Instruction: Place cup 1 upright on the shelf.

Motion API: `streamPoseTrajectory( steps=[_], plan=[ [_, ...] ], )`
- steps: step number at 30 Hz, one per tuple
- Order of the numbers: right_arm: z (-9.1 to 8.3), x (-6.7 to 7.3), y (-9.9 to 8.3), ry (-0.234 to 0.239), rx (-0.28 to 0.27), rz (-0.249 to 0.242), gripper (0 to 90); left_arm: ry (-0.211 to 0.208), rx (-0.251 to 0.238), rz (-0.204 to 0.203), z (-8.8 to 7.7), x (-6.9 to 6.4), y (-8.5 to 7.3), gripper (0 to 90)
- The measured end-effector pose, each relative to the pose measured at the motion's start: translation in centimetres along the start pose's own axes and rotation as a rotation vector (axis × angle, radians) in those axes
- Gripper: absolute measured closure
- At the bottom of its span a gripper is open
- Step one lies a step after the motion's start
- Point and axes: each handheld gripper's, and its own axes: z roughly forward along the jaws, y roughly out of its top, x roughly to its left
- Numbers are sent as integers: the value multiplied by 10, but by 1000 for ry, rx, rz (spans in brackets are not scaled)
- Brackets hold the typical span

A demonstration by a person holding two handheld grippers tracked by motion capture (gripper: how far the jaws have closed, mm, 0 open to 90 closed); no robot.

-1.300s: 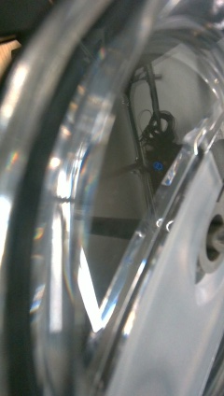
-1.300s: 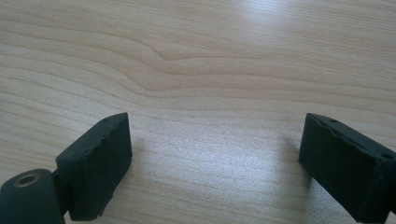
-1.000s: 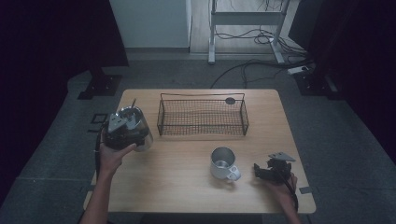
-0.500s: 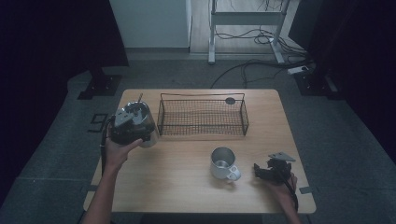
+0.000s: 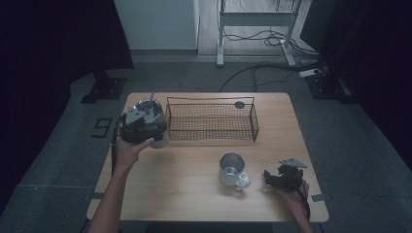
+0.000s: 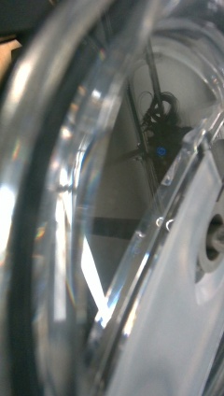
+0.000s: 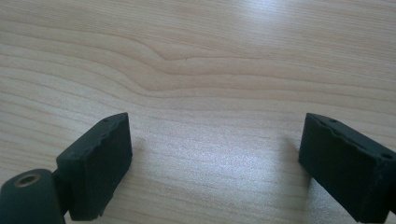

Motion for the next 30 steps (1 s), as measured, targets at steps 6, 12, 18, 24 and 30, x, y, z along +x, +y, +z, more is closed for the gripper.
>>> streamPoseTrajectory(
  steps=[6, 12, 18, 24, 30],
  plan=[
    [0, 0, 0, 0, -1, -3, 91, -1, 1, 8, 3, -3, 5, 40],
    [0, 0, 0, 0, -3, -2, 91, -4, 7, 18, 6, -7, 8, 41],
    [0, 0, 0, 0, -3, -2, 91, -12, 9, 20, 10, -11, 8, 40],
    [0, 0, 0, 0, -3, -2, 91, -17, 18, 32, 15, -15, 10, 40],
    [0, 0, 0, 0, -2, -2, 91, -20, 19, 33, 17, -17, 12, 40]
  ],
)
